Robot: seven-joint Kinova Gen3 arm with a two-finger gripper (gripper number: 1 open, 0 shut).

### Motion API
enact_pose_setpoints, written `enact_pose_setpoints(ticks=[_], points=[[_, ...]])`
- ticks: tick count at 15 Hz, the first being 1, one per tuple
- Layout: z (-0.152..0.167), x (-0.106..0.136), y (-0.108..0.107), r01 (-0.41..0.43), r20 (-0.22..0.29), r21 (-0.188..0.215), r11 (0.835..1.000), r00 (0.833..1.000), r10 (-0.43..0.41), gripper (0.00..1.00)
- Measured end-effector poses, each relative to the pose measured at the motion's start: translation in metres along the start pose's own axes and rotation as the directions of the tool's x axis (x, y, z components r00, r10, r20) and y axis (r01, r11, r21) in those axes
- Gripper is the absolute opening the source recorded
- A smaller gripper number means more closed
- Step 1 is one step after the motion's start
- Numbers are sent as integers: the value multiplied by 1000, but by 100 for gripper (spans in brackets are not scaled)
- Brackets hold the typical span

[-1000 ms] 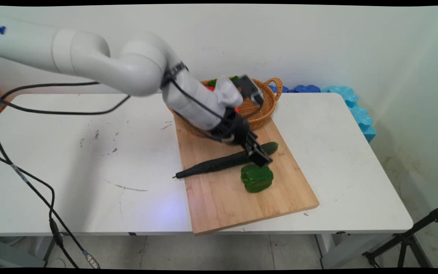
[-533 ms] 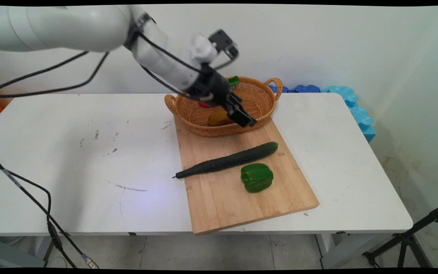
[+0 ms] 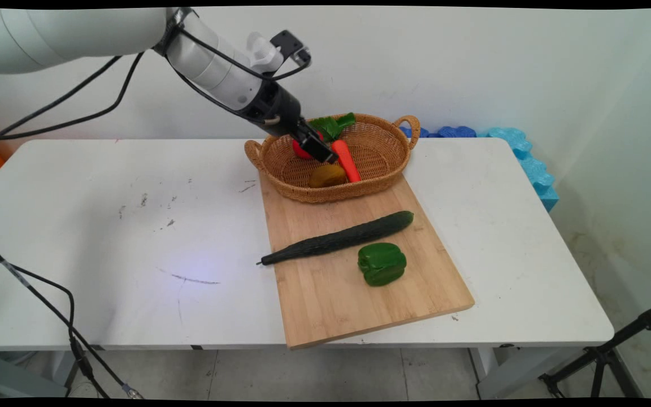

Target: Pick up the potato from the vegetable basket

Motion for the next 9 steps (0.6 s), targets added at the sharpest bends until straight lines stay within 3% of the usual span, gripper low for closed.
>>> enact_pose_setpoints(ticks=[9], points=[[55, -23, -47, 79, 101, 35, 996, 991, -83, 100]])
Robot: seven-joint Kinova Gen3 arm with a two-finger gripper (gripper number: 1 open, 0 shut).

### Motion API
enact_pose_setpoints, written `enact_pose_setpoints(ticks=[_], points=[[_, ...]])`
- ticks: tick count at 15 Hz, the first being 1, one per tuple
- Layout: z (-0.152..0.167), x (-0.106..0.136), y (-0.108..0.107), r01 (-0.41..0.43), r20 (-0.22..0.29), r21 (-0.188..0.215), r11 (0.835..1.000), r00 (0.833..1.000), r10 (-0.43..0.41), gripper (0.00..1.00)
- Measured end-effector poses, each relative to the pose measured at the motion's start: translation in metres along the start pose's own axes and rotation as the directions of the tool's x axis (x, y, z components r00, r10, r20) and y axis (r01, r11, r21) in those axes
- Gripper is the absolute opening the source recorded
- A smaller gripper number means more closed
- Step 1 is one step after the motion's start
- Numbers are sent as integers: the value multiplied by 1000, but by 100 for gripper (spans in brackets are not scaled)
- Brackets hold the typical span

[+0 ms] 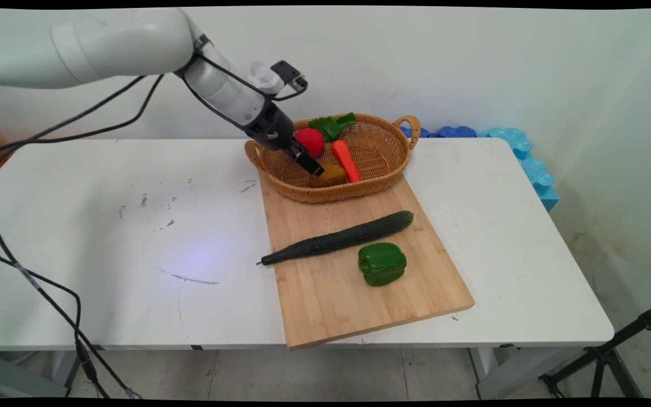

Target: Pick up the potato from the vegetable basket

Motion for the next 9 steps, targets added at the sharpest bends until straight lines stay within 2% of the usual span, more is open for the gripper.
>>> enact_pose_setpoints(ticks=[9], points=[[46, 10, -6, -3, 32, -17, 1000, 999, 4, 100]])
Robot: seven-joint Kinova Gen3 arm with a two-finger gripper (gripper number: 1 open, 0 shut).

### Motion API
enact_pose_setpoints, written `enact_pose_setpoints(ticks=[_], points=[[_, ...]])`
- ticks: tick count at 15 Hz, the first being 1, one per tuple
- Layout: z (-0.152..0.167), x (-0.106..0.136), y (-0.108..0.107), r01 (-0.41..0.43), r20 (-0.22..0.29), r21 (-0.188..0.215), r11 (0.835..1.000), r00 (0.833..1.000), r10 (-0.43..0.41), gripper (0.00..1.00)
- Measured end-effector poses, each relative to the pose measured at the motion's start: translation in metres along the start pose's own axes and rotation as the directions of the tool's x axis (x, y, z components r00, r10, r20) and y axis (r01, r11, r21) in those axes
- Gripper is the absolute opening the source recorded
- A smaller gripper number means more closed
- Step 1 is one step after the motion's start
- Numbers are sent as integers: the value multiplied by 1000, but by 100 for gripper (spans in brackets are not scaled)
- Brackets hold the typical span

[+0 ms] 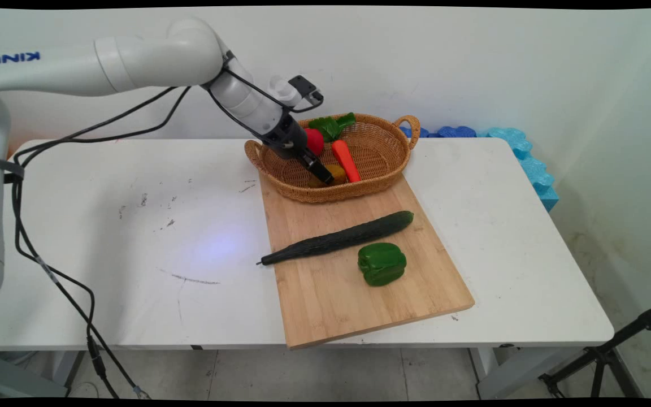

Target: Pick up the potato from the vegetable basket, then place the picked object on the cutting board

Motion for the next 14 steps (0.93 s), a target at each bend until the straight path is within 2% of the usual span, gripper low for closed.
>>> enact_pose_setpoints(ticks=[2, 3, 10, 14], points=[[6, 2, 0, -5, 4, -1, 1000, 1000, 5, 100], [8, 2, -1, -7, 5, -1, 1000, 1000, 7, 0], [17, 2, 0, -25, 19, 5, 1000, 1000, 25, 0], [1, 8, 4, -34, -3, 14, 999, 999, 34, 0]])
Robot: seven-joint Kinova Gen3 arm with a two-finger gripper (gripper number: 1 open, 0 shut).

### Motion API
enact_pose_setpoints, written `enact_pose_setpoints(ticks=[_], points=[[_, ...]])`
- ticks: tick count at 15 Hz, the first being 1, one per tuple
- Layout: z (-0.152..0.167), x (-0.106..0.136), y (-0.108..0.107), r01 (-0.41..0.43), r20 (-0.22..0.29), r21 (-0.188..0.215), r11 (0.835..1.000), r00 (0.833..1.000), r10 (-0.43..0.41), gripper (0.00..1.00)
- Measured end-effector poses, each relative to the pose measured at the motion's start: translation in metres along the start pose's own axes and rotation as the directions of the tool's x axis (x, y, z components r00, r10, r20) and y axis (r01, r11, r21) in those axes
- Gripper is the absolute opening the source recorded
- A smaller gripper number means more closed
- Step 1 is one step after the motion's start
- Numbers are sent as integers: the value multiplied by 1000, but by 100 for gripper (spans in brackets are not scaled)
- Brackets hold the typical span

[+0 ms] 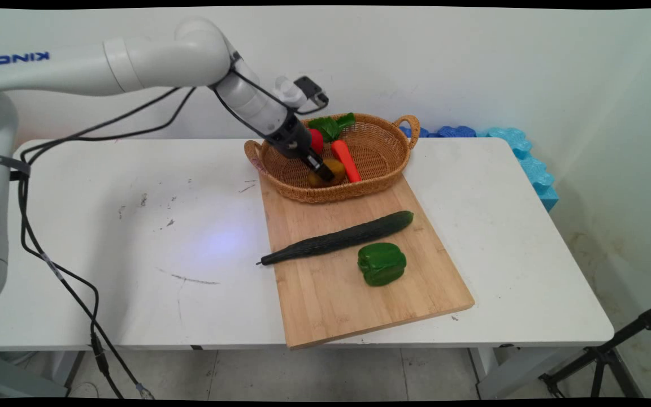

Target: Place the picked object on the cutting board

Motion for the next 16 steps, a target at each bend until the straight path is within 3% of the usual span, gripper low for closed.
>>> enact_pose_setpoints(ticks=[5, 9, 16], points=[[-55, 9, 9, -27, -53, 6, 1000, 998, 27, 0], [-99, 6, 23, -59, -86, -17, 998, 995, 57, 0], [-162, -30, 68, -124, -106, -120, 985, 988, 112, 0]])
